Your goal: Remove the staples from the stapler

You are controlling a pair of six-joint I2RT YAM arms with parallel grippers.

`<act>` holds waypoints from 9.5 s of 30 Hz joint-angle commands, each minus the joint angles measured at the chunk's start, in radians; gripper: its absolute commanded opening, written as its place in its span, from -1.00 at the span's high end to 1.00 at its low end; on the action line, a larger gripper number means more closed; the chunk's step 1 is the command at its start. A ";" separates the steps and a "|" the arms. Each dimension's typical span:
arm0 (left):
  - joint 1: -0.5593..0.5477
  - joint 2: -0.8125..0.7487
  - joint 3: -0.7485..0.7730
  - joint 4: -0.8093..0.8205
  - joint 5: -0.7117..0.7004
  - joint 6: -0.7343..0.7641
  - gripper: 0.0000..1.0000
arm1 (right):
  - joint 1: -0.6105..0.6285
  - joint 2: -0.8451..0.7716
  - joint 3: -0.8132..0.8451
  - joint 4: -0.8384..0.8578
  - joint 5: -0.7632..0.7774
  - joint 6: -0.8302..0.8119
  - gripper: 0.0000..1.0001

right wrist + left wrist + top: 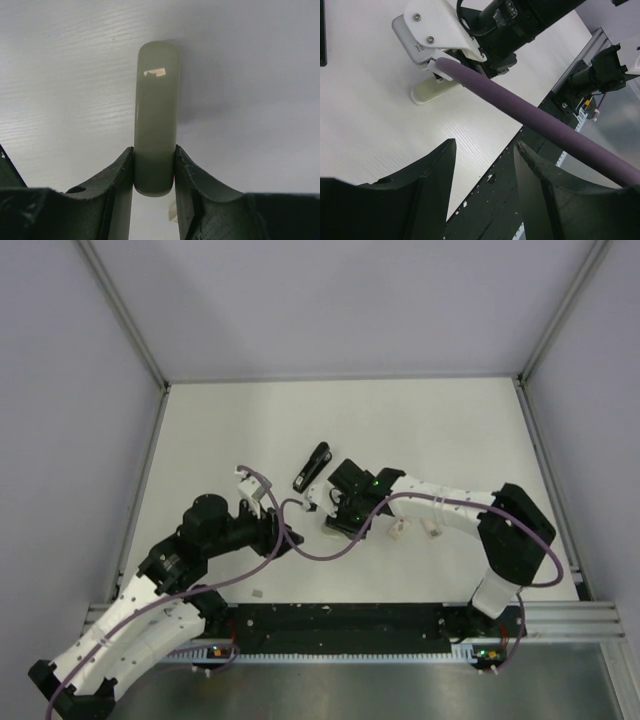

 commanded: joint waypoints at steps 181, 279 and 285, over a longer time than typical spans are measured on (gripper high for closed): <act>-0.207 0.140 -0.301 1.099 -0.117 0.167 1.00 | -0.154 -0.733 -0.600 0.543 -0.012 1.166 0.67; -0.208 0.103 -0.385 1.541 -0.137 0.067 1.00 | -0.153 -1.020 -0.660 0.672 -0.050 1.612 1.00; -0.208 0.192 -0.397 1.763 -0.166 0.017 1.00 | -0.153 -1.051 -0.669 0.701 -0.043 1.652 1.00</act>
